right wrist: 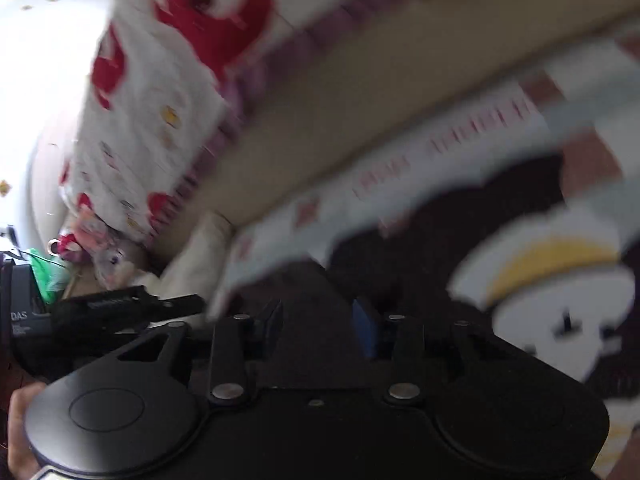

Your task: Fold clothes

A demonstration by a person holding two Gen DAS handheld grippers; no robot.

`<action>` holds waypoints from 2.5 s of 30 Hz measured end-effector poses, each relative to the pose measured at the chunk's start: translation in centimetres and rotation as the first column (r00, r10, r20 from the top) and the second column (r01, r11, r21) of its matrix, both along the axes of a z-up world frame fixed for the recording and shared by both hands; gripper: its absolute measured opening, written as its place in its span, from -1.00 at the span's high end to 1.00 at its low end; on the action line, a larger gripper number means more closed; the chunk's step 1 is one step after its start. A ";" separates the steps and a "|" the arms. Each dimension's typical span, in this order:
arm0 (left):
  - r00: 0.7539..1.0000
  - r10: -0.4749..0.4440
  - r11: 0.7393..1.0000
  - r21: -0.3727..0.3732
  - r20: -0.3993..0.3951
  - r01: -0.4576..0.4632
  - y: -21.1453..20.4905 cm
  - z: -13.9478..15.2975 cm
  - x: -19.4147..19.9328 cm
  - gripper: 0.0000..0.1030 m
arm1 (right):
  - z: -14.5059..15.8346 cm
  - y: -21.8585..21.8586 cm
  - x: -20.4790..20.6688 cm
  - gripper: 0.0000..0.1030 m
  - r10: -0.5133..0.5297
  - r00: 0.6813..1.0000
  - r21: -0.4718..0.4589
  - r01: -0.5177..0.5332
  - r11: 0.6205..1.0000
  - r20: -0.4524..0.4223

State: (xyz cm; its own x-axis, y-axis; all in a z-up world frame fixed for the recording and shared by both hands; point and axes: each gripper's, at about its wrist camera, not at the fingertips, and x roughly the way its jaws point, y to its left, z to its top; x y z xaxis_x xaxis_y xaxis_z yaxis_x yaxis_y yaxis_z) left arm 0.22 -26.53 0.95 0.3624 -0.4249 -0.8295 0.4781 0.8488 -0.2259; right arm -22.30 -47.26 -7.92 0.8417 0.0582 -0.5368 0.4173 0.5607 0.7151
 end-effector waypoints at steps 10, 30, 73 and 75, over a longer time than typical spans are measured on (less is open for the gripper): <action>0.997 0.046 0.998 0.032 0.068 -0.049 3.8 -1.2 3.0 -0.04 | 0.8 3.4 4.5 -0.09 0.150 0.988 -0.050 -0.152 0.987 -0.028; 0.995 -0.013 0.992 0.124 0.099 0.000 14.8 -5.1 6.7 -0.59 | 1.8 12.6 10.7 -0.11 0.414 0.877 -0.128 -0.452 0.883 -0.243; 0.993 -0.020 0.667 -0.742 -0.118 -0.075 23.8 -4.0 17.5 0.87 | 6.7 24.9 22.7 -0.34 0.540 0.772 -0.323 -0.632 0.704 -0.334; 0.997 0.004 0.684 -0.727 -0.080 -0.061 23.7 -3.6 17.6 0.87 | 5.8 27.0 24.8 -0.34 0.547 0.727 -0.333 -0.681 0.652 -0.414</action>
